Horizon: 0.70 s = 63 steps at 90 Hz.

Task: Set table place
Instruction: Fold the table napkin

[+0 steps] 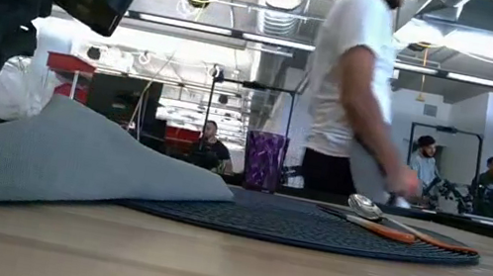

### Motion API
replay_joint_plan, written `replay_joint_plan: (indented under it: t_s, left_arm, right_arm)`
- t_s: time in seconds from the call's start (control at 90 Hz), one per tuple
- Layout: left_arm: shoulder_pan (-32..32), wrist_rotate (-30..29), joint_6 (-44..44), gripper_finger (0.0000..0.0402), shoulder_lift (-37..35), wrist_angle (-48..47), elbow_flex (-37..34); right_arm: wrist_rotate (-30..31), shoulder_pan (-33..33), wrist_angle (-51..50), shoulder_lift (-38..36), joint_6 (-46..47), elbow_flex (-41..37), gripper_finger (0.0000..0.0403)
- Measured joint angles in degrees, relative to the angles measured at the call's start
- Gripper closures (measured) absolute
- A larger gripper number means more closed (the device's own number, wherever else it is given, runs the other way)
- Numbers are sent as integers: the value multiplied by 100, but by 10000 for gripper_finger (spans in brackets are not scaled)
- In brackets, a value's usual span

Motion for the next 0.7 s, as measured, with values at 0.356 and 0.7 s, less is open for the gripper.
replay_joint_plan:
  t_s: [0.356,0.7]
  left_arm:
    - [2,153,-138,311,-7,292,-336]
    - [2,234,151,311,-6,511,-361]
  right_arm:
    - [-7,0,6,0,151,0,172]
    - [-9,0,2,0,192,0,172]
